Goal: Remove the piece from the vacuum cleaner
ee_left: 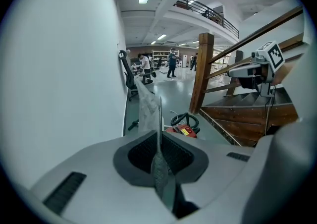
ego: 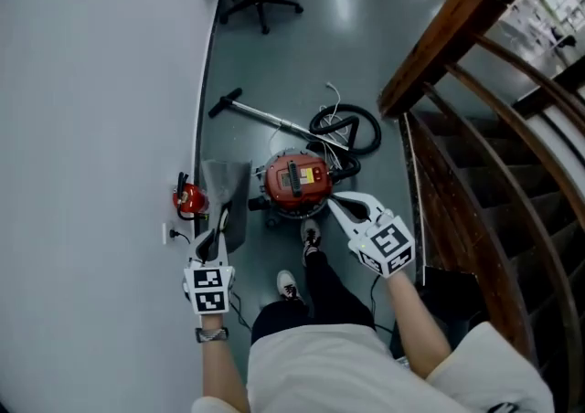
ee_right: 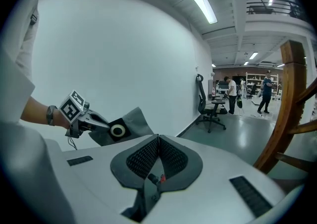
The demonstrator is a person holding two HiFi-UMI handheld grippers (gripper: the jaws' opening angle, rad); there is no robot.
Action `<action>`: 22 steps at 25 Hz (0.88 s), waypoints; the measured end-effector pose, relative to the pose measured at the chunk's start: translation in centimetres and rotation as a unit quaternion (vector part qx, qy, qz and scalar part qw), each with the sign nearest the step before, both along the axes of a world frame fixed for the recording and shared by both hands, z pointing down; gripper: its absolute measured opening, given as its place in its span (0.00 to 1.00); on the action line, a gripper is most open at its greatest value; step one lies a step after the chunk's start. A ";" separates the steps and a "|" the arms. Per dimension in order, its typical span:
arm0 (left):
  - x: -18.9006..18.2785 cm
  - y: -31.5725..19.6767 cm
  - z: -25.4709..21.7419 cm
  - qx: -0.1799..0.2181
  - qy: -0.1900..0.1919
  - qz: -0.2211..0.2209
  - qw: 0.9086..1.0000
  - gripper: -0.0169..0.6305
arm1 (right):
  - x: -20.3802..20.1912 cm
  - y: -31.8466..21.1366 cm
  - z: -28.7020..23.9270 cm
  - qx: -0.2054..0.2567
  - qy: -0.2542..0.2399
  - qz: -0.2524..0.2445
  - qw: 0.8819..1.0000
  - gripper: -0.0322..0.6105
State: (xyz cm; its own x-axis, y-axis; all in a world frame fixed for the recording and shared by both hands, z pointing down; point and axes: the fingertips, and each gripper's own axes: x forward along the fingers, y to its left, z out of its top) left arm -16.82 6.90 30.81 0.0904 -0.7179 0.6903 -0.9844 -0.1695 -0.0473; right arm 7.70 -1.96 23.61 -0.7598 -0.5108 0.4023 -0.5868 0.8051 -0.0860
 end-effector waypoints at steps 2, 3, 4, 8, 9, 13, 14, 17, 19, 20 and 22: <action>0.6 -0.4 -1.5 0.010 0.000 0.006 1.000 0.08 | 0.3 -0.1 -1.3 0.002 -0.008 0.006 1.000 0.10; 0.9 -0.7 -2.4 0.016 0.001 0.007 1.000 0.08 | 0.3 -0.1 -2.0 0.005 -0.008 0.005 1.000 0.10; 1.2 -1.0 -3.3 0.023 0.003 0.008 1.000 0.08 | 0.2 -0.1 -2.7 0.010 -0.008 0.001 1.000 0.10; 2.1 -2.1 -7.1 0.053 0.012 0.016 0.998 0.08 | 0.0 0.1 -6.0 0.037 -0.010 -0.013 0.999 0.10; 2.3 -2.3 -8.1 0.060 0.012 0.022 0.998 0.08 | 0.1 0.0 -7.0 0.043 -0.009 -0.011 0.999 0.10; 2.7 -2.7 -11.4 0.081 0.006 0.052 0.995 0.08 | 0.5 0.1 -10.8 0.070 -0.010 -0.001 0.998 0.10; 2.8 -2.6 -12.1 0.085 0.004 0.058 0.995 0.08 | 0.7 0.2 -11.8 0.078 -0.010 0.004 0.997 0.10; 3.2 -2.3 -13.9 0.100 0.006 0.067 0.993 0.08 | 1.0 0.6 -14.4 0.096 -0.026 0.017 0.995 0.10; 3.5 -2.0 -14.8 0.109 0.006 0.074 0.991 0.08 | 0.6 1.0 -15.9 0.107 -0.039 0.016 0.993 0.10; 3.7 -1.9 -15.3 0.113 0.004 0.079 0.990 0.08 | 0.4 1.3 -16.6 0.114 -0.040 0.013 0.993 0.10; 4.0 -1.7 -16.3 0.121 0.000 0.088 0.989 0.08 | -0.1 1.6 -17.8 0.127 -0.036 0.006 0.991 0.10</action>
State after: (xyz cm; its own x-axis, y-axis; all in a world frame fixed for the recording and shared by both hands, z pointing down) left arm -12.82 5.17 14.47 0.2285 -0.8357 0.4995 -0.9409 -0.3213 -0.1071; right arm 7.63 -0.32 5.86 -0.7747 -0.5983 0.2044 -0.5967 0.7988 0.0765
